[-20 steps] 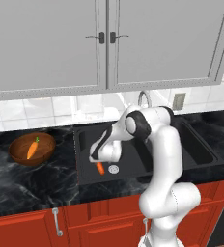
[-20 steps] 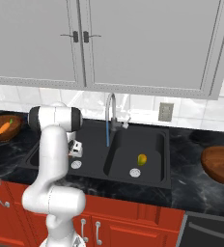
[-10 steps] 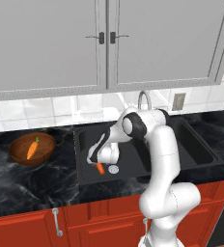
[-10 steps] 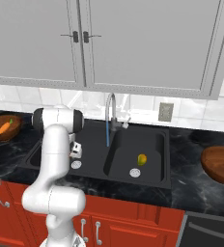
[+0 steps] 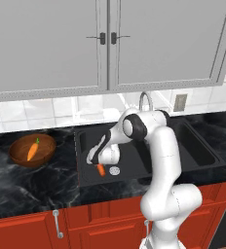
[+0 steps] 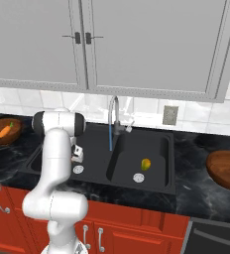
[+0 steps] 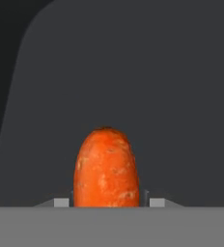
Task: Pick the carrots from the sink and place them in one bowl. Place the mango in the other bowl. Then turn off the sink faucet.
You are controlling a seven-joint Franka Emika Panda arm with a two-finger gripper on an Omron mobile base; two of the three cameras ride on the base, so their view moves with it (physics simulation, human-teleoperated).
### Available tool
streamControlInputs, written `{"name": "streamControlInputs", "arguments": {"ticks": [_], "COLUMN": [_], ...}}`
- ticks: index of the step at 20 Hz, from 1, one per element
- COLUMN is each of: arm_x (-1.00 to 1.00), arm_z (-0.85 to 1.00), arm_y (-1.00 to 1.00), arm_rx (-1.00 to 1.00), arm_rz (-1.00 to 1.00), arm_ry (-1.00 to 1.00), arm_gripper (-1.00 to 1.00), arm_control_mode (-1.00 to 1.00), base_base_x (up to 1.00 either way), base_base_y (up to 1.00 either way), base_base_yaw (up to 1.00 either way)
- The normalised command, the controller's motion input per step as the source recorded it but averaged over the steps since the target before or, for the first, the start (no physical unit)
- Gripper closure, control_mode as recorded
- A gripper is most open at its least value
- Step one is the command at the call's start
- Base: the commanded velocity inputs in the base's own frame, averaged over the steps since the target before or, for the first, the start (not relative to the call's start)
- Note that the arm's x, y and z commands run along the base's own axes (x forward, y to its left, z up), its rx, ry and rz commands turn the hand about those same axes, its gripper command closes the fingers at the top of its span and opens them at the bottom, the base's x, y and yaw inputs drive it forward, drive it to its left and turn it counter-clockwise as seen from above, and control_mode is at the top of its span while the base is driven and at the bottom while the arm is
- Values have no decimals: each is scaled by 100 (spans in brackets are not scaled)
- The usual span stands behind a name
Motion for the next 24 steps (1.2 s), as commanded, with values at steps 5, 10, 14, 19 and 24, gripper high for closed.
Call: {"name": "streamControlInputs", "arguments": {"ticks": [5,10,14,19,24], "arm_x": [-1,-6,-9,-3,-4], "arm_z": [2,37,72,94,98], "arm_y": [0,0,-6,-5,-7], "arm_rx": [0,0,0,0,0], "arm_rz": [0,0,0,0,0], "arm_ry": [0,0,0,0,0], "arm_gripper": [100,100,100,100,100], "arm_control_mode": [-100,-100,-100,-100,-100], "base_base_x": [0,0,0,0,0], "base_base_y": [0,0,0,0,0], "base_base_yaw": [0,0,0,0,0]}}
